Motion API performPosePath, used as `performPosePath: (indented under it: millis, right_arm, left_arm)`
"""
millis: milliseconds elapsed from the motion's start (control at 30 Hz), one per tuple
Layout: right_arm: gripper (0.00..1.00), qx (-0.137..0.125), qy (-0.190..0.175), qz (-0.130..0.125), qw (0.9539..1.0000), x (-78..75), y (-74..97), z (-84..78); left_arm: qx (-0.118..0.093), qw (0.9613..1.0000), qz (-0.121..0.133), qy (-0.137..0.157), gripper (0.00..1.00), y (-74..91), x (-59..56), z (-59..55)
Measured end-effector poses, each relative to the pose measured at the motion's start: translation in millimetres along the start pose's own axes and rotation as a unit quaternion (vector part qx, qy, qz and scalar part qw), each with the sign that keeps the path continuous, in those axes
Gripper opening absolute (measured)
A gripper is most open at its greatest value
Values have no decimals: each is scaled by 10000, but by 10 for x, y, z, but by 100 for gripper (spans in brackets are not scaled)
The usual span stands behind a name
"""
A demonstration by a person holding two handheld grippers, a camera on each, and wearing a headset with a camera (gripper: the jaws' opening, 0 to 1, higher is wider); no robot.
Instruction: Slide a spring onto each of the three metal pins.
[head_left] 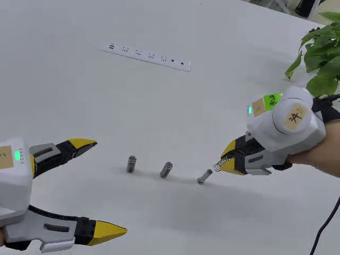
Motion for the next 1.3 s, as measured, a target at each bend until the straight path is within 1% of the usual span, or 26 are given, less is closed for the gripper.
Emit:
performPosePath:
  millis: [100,267,433,967,1300]
  right_arm:
    - [12,21,-56,8,10000,-23,-59,-19]
    - [12,47,-68,45,10000,-18,-118,-35]
    - [12,64,-93,62,9999,-19,-176,-51]
    - [12,77,-94,103,9999,-25,-222,-42]
    - [12,72,-111,130,9998,-24,-293,-74]
  left_arm:
    - [-4,10000,11,39,98,-11,7,-8]
    - [26,10000,21,73,99,-29,12,-31]
    - [9,9999,37,128,99,-33,15,-35]
    - [-8,9998,0,187,98,-65,6,-35]
    - [23,9997,-15,224,97,-66,-6,-52]
Point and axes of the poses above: the centre of the closed fingertips' face, and the gripper's own axes: y roughly backward along the fingers, x roughly to its left, z roughly out of its top, the point moved 7 cm from there along y, roughly backward along the fingers, and after that the axes turned 9 degrees about -y, right-handed, at the moved point
